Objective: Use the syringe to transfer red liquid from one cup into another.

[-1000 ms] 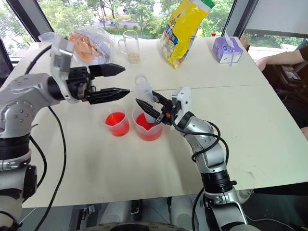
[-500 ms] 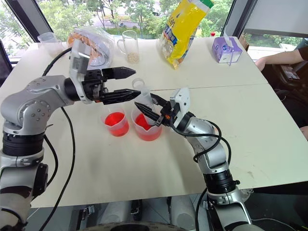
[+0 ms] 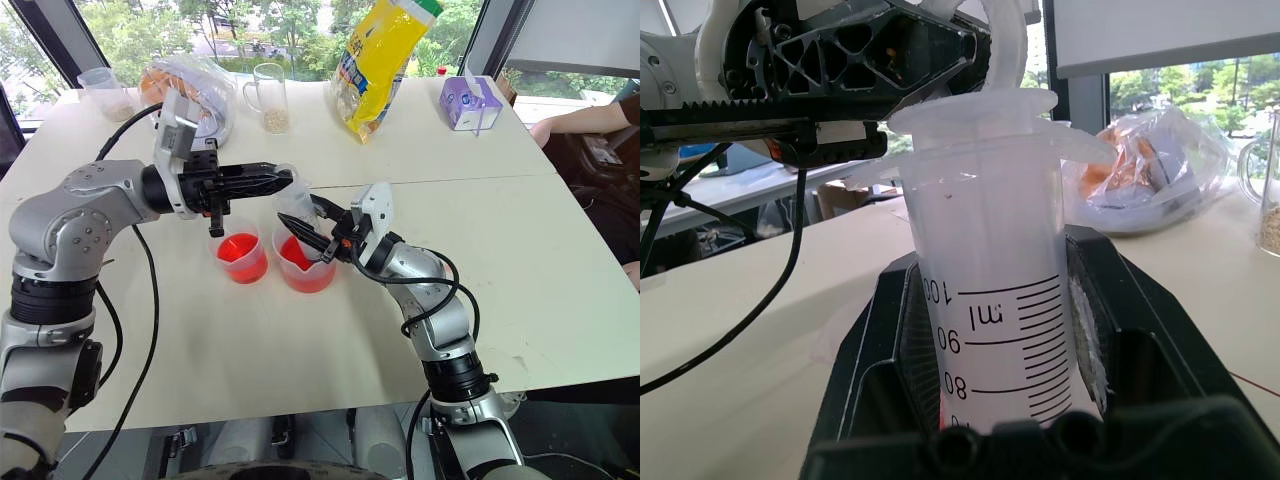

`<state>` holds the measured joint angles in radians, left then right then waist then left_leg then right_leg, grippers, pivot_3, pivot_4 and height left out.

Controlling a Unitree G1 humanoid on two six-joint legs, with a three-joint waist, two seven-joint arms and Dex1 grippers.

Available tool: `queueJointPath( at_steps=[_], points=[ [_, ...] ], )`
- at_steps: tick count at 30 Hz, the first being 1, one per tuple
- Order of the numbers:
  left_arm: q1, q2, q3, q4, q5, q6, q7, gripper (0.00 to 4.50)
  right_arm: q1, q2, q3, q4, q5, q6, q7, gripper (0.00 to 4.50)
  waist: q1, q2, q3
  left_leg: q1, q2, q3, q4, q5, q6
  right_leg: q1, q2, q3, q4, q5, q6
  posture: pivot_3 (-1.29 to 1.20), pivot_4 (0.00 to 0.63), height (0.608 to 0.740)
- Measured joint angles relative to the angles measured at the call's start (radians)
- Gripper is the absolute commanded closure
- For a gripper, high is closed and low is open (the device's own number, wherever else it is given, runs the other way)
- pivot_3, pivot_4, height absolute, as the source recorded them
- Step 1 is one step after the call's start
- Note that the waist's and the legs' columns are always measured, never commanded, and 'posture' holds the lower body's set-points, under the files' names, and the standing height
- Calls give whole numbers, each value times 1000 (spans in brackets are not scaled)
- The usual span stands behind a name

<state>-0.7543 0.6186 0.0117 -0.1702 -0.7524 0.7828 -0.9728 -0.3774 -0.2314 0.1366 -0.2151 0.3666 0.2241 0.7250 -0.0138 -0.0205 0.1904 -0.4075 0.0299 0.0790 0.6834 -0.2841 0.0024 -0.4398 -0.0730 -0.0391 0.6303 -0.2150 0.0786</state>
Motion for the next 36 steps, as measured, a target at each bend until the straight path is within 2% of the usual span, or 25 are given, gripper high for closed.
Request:
queueJointPath(
  at_steps=[36],
  points=[
    [-78,38,1,72,2,-4,-48,4478,-26,-36,6,-7,47,88,14,3130,1,0,0,0,0,0,0,0,0,0,0,0,0,0,0,0,150,740]
  ],
)
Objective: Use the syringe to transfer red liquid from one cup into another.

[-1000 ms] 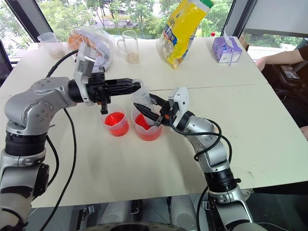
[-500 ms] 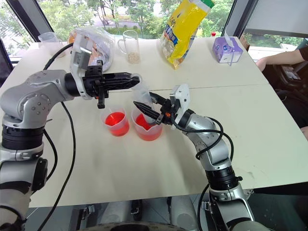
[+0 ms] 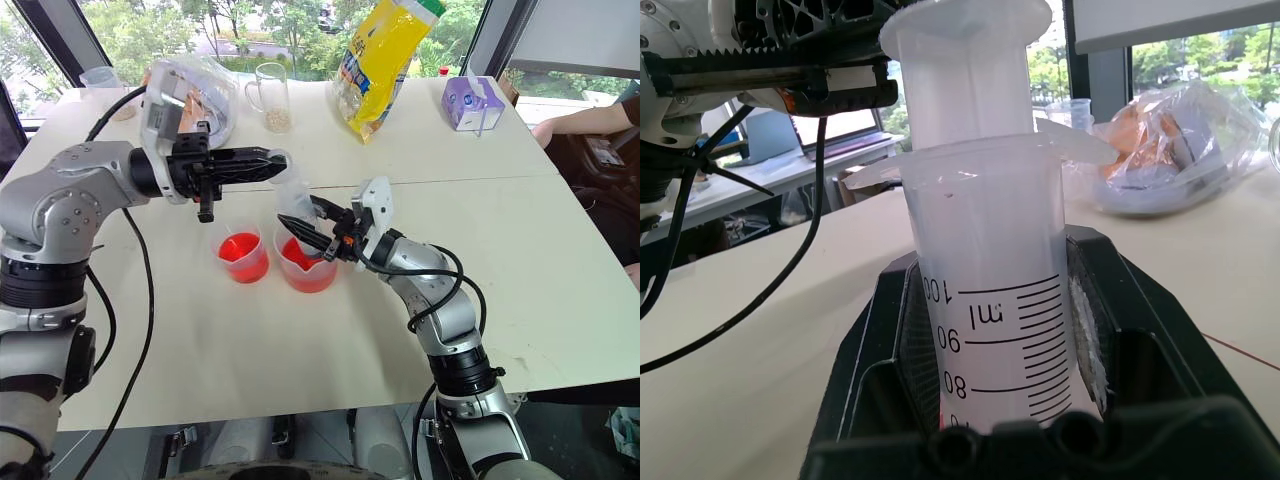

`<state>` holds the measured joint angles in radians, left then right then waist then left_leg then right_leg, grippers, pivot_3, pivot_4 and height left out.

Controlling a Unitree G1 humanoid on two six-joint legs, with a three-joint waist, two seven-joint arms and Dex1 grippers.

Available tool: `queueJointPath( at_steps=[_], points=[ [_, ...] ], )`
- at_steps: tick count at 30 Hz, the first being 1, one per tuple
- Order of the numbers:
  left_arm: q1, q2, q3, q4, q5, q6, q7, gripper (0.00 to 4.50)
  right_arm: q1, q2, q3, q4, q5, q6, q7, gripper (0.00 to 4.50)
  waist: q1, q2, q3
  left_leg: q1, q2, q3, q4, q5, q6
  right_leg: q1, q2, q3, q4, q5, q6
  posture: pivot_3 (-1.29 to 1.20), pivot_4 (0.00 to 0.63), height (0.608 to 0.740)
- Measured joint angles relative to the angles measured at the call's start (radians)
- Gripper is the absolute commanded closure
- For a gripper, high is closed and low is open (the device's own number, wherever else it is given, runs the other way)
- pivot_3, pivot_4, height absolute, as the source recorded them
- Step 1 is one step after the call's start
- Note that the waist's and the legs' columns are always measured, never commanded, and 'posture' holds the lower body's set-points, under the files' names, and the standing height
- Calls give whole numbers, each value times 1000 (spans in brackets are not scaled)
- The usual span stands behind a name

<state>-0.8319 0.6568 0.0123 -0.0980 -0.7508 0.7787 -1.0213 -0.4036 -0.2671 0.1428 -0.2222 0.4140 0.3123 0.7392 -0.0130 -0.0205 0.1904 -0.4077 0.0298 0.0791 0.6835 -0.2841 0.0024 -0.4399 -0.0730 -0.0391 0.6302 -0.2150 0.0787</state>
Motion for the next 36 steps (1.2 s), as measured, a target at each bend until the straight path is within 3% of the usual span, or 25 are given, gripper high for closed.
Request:
queueJointPath(
  at_steps=[16,17,19,23,28,36],
  points=[
    [3,18,6,-18,-2,-2,0,4478,-18,0,4,1,0,11,2,3130,0,0,0,0,0,0,0,0,0,0,0,0,0,0,0,0,150,740],
    [6,20,9,-22,-2,-2,1,3647,-22,0,4,1,0,13,3,3130,0,0,0,0,0,0,0,0,0,0,0,0,0,0,0,0,150,740],
    [6,23,29,-23,-2,-2,20,2862,-27,-1,7,1,0,23,12,3130,0,0,0,0,0,0,0,0,0,0,0,0,0,0,0,0,150,740],
    [28,34,63,-37,-4,0,32,840,-37,0,10,1,1,34,16,3130,0,0,0,0,0,0,0,0,0,0,0,0,0,0,0,0,150,740],
    [98,65,98,-69,-34,24,32,840,-75,3,-6,1,11,53,8,3130,-1,0,0,0,1,0,0,0,0,0,0,0,0,0,0,0,150,740],
    [132,190,282,-78,-135,87,41,840,-146,17,-46,-20,86,122,-32,3130,-2,0,0,0,2,0,0,0,0,-1,0,0,0,0,0,0,150,740]
  ],
)
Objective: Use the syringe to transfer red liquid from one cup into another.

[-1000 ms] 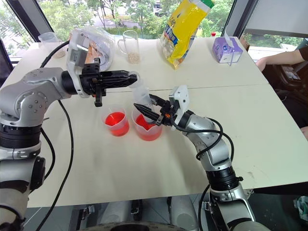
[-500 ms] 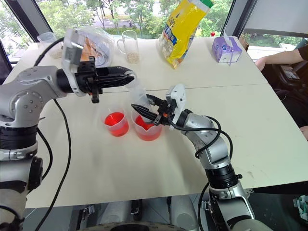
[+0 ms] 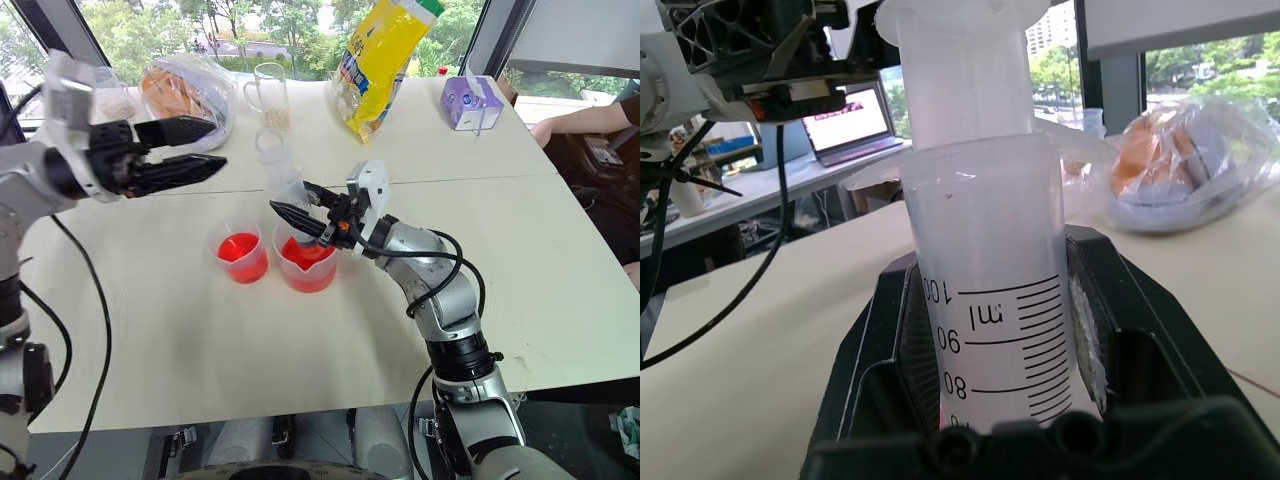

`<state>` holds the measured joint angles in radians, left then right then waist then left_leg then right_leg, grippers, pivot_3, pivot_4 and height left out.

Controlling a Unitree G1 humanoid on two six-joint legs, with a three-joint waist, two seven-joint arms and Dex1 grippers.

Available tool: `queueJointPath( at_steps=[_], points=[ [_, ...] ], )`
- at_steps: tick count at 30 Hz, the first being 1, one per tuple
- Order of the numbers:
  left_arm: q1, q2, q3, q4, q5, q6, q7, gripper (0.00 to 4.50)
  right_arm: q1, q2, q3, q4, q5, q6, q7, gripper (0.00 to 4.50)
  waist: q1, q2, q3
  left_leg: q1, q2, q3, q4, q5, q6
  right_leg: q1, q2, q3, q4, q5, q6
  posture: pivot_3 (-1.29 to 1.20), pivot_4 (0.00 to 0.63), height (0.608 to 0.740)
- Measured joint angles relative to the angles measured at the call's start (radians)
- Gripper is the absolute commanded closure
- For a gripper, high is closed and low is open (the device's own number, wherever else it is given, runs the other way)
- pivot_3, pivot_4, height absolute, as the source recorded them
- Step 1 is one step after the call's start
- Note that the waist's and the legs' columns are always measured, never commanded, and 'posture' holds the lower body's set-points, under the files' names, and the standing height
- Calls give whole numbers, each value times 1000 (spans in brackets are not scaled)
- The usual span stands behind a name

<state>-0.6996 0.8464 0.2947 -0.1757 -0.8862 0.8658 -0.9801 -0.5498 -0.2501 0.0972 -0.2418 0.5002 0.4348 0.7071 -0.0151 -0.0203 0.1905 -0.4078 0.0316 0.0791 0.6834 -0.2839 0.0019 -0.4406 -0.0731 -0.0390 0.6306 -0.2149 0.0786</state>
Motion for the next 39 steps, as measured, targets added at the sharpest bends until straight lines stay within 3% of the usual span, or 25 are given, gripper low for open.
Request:
queueJointPath(
  at_steps=[10,18,35,39],
  points=[
    [-3,61,168,26,-116,50,70,840,-290,154,-52,94,133,49,-27,3130,-1,0,0,0,0,0,0,0,0,0,0,0,0,0,0,0,150,740],
    [47,102,250,-58,-214,91,143,840,-284,271,65,366,-3,-145,61,3130,-2,0,0,0,0,0,0,0,0,0,-1,0,0,0,0,0,150,740],
    [54,54,109,-113,-215,56,214,840,-208,278,113,416,-92,-218,105,3130,-4,0,0,0,0,0,0,1,-1,0,-2,0,1,0,0,0,150,740],
    [35,51,108,-106,-214,48,216,2136,-208,278,114,415,-95,-218,105,3130,-5,0,0,0,0,0,-1,1,-1,-1,-1,0,1,0,0,0,150,740]
  ],
)
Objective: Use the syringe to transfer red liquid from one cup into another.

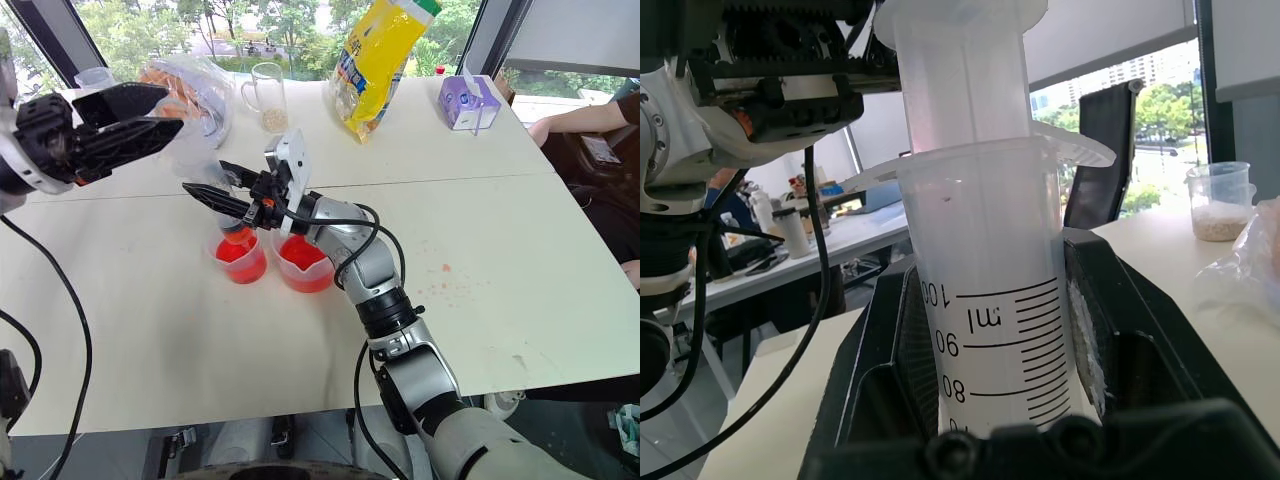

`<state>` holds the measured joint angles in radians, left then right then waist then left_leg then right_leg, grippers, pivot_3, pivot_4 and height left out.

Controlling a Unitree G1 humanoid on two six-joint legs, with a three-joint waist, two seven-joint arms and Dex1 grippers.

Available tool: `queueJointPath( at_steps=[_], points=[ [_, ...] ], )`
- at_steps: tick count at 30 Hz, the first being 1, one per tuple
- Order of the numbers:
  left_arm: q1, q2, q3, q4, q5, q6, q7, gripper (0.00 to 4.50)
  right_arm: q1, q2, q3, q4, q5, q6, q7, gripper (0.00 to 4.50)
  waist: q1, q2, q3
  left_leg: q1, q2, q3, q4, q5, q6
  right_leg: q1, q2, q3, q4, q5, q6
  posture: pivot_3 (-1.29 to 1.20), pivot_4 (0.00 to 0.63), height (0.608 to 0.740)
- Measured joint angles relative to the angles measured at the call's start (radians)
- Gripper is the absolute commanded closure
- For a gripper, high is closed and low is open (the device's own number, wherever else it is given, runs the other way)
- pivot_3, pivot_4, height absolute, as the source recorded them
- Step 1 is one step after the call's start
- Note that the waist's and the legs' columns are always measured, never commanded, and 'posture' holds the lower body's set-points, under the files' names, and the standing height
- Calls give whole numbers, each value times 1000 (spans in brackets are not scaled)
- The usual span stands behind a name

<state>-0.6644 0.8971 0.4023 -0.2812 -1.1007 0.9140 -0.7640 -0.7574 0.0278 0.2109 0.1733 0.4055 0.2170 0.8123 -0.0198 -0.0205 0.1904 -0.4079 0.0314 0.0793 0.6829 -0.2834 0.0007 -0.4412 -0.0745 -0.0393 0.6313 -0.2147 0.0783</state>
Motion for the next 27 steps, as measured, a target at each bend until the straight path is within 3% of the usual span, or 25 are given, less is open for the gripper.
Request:
queueJointPath(
  at_steps=[5,27],
  points=[
    [0,-1,3,12,6,-8,9,4471,0,2,2,-2,-1,-8,9,3130,0,0,0,0,0,0,0,0,0,0,0,0,0,0,0,0,150,740],
    [57,6,-27,-15,86,-96,-30,4471,-42,1,-7,-2,-7,50,-3,3130,0,0,0,0,0,0,0,0,0,0,0,0,0,0,0,0,150,740]
  ],
)
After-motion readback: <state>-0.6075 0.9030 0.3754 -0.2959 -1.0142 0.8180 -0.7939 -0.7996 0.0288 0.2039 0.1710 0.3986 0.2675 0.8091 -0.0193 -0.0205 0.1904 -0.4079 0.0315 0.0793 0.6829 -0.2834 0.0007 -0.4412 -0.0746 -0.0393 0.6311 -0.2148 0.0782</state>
